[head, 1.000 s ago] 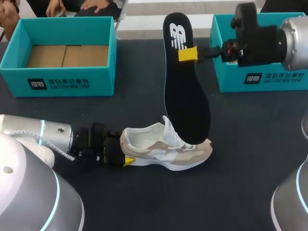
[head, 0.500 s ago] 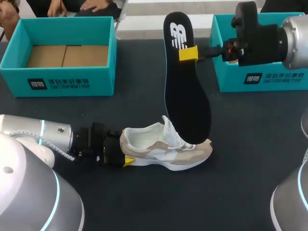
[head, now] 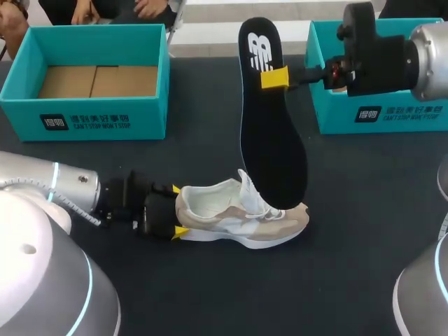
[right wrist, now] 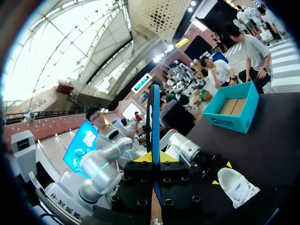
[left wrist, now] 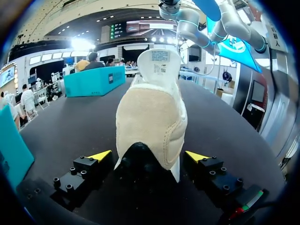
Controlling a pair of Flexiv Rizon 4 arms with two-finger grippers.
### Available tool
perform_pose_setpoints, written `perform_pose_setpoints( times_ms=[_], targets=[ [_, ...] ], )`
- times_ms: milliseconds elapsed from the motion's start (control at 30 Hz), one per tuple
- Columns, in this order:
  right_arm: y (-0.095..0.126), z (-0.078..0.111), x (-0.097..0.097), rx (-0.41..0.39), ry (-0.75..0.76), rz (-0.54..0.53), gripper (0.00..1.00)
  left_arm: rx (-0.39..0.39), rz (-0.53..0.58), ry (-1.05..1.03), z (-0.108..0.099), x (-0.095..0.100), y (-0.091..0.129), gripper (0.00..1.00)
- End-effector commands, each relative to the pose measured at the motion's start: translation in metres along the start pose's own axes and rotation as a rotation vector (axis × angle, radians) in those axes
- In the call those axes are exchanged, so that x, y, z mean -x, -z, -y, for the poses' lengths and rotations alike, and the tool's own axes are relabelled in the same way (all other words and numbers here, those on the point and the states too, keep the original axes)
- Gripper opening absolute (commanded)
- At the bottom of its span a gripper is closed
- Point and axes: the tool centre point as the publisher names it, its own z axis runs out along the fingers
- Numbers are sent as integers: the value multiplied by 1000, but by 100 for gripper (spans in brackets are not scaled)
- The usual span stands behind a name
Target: Take the shoe out of the shoebox, open the shoe tongue, remove and reinsert the insole, then place the shoe into the shoebox
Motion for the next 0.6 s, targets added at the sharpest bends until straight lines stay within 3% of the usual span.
perform_pose_setpoints(
  times_ms=[33,100,600],
  targets=[
    [-3,-1,1,-1,-2,2,0,96,-41,-3,14,2,16,100],
    [-3,-1,1,-1,-2,2,0,129,-65,-28,17,2,22,100],
    [-3,-1,1,-1,-2,2,0,129,-65,-28,17,2,22,100]
  ],
)
